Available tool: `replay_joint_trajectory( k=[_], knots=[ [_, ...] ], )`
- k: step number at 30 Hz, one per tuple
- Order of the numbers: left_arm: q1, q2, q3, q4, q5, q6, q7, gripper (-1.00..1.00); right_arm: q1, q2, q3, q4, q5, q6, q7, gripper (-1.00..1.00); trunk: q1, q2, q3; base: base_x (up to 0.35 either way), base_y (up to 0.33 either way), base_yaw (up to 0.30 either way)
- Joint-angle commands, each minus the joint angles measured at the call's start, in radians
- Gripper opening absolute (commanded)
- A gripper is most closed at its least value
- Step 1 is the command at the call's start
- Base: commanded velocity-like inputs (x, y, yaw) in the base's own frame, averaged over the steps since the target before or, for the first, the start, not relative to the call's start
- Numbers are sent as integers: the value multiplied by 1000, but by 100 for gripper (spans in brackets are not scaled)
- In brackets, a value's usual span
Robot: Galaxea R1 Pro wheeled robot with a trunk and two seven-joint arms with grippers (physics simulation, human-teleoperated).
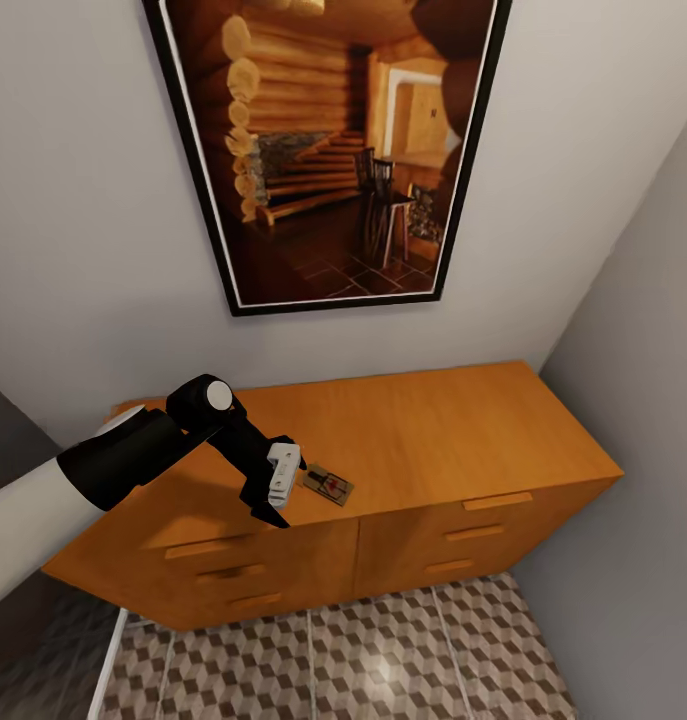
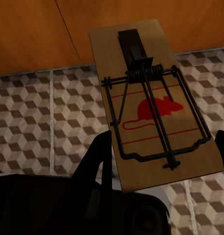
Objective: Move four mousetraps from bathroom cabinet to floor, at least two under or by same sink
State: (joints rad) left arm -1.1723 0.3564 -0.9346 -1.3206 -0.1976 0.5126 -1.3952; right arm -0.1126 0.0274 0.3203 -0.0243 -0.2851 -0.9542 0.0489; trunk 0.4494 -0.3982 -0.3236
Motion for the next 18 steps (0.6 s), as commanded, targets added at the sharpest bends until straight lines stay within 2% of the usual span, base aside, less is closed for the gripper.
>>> replay_joint_trajectory(
  k=[1,11,18],
  knots=[
    [-1,0,-1,-2,-4,10,-4,100,-1,0,5,1,-12,-4,7,-100,1,-2,-1,0,0,-244],
    [-1,0,-1,-2,-3,10,-4,100,-1,0,5,1,-12,-5,8,-100,1,-2,7,0,0,-224],
    [-1,1,-1,-2,-3,12,-4,100,-1,0,5,1,-12,-5,8,-100,1,-2,9,0,0,-64]
  ],
)
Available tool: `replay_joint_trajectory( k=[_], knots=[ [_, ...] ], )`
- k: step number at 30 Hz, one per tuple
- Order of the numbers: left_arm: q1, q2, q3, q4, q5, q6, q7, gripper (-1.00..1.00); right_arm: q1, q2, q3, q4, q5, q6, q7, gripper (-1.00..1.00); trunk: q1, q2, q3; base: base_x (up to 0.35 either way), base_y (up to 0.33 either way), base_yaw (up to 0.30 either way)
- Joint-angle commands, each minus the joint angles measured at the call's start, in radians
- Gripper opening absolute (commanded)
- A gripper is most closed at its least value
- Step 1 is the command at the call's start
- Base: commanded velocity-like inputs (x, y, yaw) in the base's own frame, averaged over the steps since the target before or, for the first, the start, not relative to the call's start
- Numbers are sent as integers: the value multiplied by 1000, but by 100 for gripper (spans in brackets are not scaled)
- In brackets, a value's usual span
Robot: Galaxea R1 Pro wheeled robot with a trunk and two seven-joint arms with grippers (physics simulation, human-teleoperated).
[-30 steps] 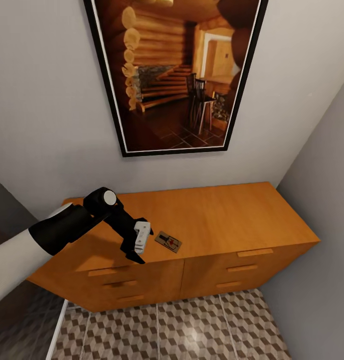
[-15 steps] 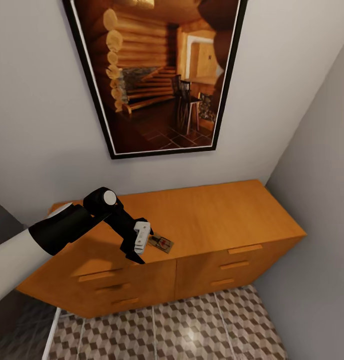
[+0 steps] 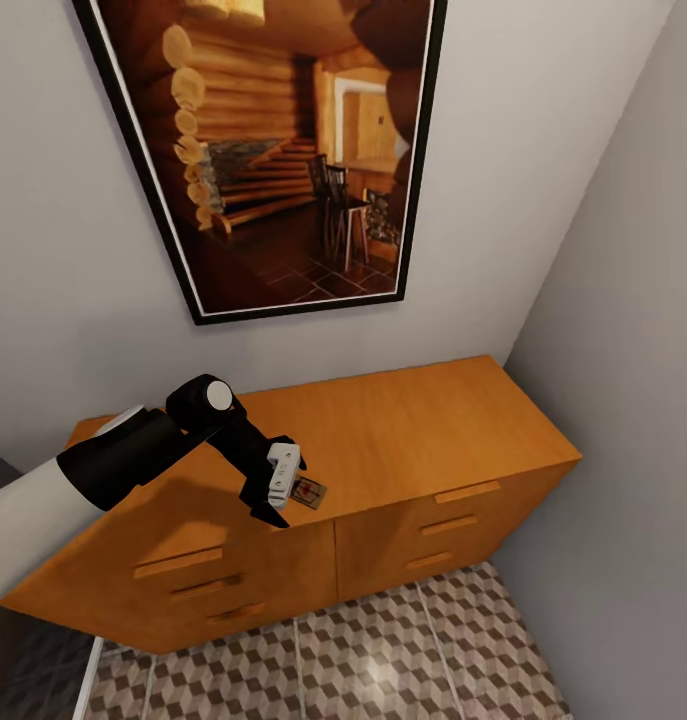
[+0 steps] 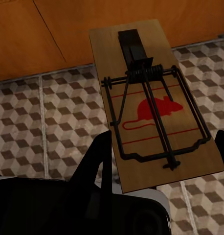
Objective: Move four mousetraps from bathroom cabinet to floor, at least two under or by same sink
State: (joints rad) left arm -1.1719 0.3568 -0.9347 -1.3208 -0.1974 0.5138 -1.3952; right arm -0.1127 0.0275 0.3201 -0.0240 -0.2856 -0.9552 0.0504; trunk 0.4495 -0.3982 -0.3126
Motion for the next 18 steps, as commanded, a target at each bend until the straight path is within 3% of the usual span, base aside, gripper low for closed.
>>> replay_joint_trajectory(
  k=[1,12,18],
  knots=[
    [-1,0,-2,-1,-4,11,-4,100,-1,0,5,1,-12,-4,6,-100,1,-2,-2,0,0,-16],
    [-1,1,-5,-1,-4,11,-5,100,-1,0,5,1,-12,-2,3,-100,1,-2,-2,0,3,-4],
    [-1,1,-9,0,-4,11,-5,100,-1,0,5,1,-12,-2,2,-100,1,-2,-2,0,136,0]
  ],
)
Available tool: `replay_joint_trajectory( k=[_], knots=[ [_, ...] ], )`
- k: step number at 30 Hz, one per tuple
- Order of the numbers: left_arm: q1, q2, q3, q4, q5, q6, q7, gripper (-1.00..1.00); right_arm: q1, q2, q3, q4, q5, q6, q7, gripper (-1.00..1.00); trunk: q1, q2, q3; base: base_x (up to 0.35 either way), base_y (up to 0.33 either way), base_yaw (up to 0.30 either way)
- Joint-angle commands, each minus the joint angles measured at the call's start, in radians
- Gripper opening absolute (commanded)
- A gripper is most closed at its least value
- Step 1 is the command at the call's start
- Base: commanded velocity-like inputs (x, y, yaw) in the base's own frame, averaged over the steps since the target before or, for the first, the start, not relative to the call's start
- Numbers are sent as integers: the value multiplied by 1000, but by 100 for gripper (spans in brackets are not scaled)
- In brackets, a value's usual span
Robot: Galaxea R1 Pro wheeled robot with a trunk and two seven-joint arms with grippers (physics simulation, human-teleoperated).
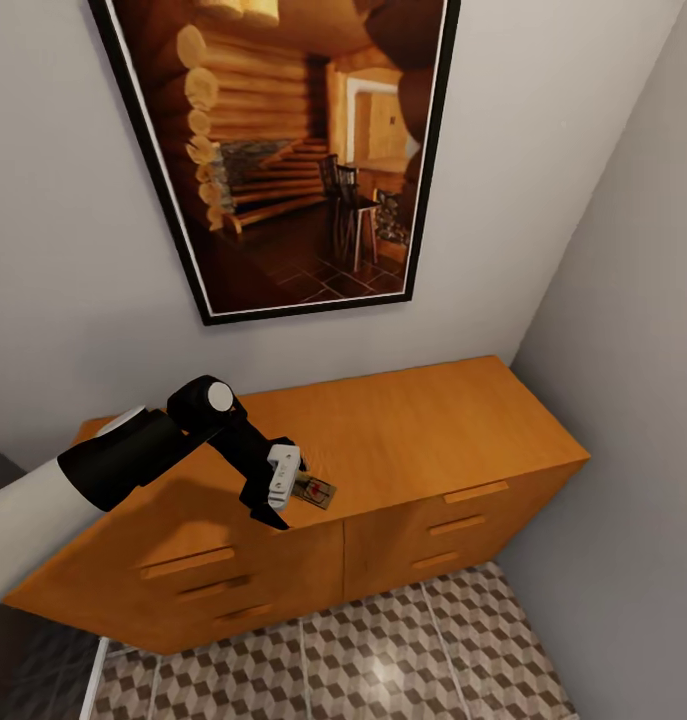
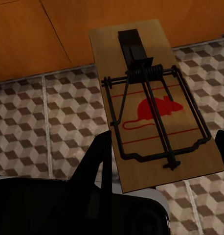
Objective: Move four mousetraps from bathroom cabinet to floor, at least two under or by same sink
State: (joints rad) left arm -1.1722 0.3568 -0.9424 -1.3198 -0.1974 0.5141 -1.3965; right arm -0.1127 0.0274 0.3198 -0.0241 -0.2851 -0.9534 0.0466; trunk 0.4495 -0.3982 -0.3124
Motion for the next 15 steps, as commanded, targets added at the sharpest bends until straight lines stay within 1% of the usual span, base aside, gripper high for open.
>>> replay_joint_trajectory(
  k=[1,5,15],
  knots=[
    [-1,1,-2,-1,-4,10,-4,100,-1,0,5,1,-12,-4,6,-100,1,-2,-2,0,114,0],
    [-1,1,-3,-1,-4,10,-4,100,-1,0,6,1,-12,-4,6,-100,1,-2,-2,0,57,0],
    [-1,10,-3,0,-4,11,-4,100,-1,0,6,1,-12,-4,6,-100,1,-2,-2,0,7,0]
  ],
)
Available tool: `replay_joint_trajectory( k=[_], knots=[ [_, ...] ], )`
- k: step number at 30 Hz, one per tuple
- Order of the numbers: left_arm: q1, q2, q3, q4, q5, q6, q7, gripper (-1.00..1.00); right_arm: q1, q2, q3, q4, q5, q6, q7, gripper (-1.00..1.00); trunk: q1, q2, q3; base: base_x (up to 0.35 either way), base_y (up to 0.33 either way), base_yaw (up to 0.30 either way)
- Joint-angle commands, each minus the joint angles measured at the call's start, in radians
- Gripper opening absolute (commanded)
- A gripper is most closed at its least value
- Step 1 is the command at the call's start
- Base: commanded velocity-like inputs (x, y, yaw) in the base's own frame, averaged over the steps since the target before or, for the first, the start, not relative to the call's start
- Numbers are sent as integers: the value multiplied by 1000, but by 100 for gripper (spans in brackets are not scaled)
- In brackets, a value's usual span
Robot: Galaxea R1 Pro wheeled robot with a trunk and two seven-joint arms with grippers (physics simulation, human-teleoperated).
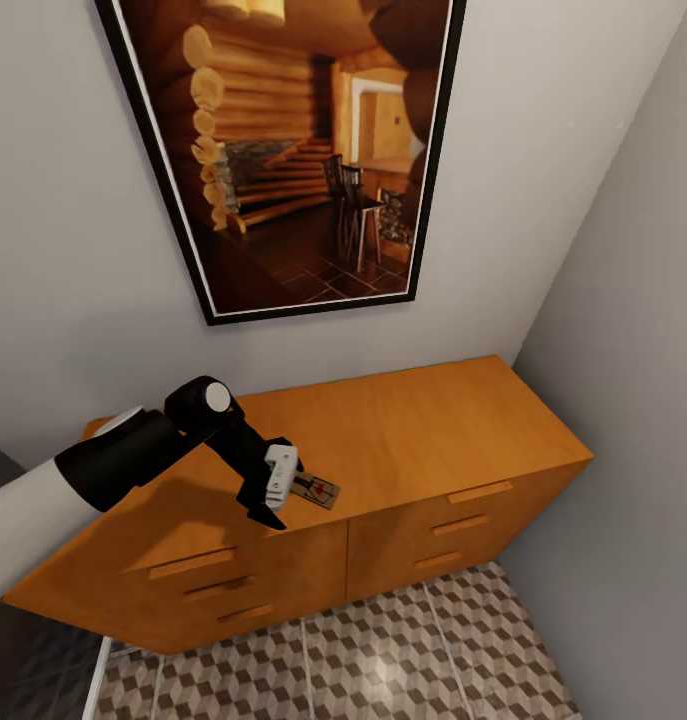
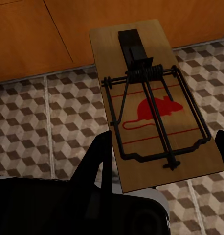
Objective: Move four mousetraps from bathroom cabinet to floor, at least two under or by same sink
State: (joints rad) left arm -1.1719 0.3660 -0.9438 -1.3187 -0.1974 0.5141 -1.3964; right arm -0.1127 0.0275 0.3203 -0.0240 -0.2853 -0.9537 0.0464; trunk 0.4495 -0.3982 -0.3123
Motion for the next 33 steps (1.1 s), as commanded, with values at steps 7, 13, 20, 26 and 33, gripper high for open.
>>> replay_joint_trajectory(
  k=[7,13,20,26,33],
  knots=[
    [-2,5,-1,0,-4,11,-4,100,-1,0,6,1,-12,-4,6,-100,1,-2,-2,0,0,0],
    [-1,5,-1,1,-4,11,-4,100,-1,0,6,1,-12,-4,6,-100,1,-2,-2,0,0,0],
    [-1,5,-2,3,-4,11,-3,100,-1,0,6,1,-12,-4,6,-100,1,-2,-2,52,47,0],
    [-1,5,-2,3,-4,10,-4,100,-1,0,6,1,-11,-4,6,-100,1,-2,-2,29,24,0],
    [-1,5,-1,1,-4,10,-4,100,-1,0,6,1,-11,-4,6,-100,1,-2,-2,4,3,0]
  ],
)
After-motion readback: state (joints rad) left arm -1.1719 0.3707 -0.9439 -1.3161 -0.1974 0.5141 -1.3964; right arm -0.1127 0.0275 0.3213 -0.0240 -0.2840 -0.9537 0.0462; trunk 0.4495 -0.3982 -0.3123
